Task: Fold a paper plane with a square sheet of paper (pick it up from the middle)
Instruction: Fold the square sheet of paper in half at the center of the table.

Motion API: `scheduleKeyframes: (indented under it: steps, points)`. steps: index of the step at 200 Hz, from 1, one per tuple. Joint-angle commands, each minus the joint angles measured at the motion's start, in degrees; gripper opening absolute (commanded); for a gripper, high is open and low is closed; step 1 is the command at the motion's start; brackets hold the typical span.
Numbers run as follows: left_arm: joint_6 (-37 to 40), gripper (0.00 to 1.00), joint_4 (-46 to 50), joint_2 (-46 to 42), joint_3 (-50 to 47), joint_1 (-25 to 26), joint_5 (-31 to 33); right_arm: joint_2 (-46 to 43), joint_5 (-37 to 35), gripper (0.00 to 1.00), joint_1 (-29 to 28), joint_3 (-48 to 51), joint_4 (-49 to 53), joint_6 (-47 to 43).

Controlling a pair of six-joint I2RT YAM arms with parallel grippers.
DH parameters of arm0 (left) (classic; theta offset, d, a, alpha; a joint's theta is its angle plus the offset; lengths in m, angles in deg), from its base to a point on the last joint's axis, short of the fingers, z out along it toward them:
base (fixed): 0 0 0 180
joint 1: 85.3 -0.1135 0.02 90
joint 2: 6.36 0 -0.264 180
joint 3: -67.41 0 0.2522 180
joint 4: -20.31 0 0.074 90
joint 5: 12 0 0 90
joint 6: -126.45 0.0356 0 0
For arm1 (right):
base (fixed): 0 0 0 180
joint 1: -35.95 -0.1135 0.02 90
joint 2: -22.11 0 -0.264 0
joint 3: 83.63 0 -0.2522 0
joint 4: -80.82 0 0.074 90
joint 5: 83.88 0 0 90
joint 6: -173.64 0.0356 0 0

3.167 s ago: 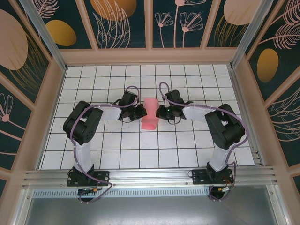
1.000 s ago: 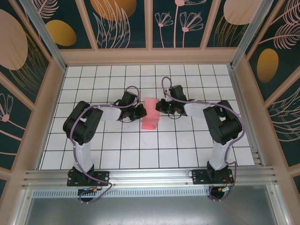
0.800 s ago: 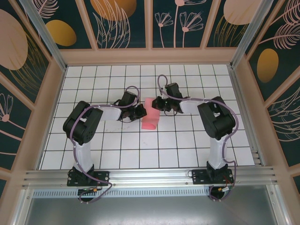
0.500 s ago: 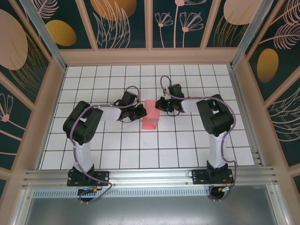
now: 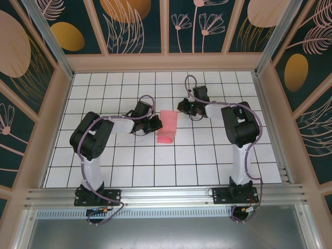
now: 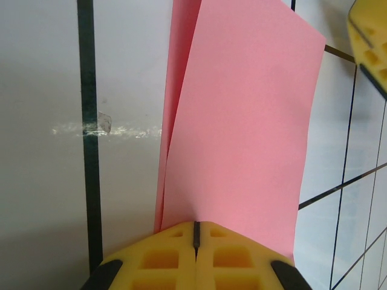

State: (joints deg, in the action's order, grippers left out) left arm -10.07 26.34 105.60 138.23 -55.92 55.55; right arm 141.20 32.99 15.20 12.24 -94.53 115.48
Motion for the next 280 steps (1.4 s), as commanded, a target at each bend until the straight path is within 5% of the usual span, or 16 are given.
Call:
scheduleKeyframes:
  steps: [1, 102, 205, 280]
  points:
    - [2.1, 0.0, 14.2, 6.2, -3.9, -0.5, 9.1, -2.2, 1.1, 0.0, -2.1, -0.5, 0.1, -0.9]
    - [1.9, 0.0, 14.1, 6.4, -3.8, -0.5, 9.1, -2.4, 11.3, 0.0, -5.5, 7.9, -2.1, -2.0]
    - [2.2, 0.0, 14.5, 6.0, -3.8, -0.5, 9.1, -4.0, 2.2, 0.0, 0.8, 4.8, 0.1, -1.5]
    - [2.1, 0.0, 14.3, 5.9, -3.7, -0.5, 8.8, -8.2, 4.9, 0.0, -7.4, 9.2, -0.5, 0.1]
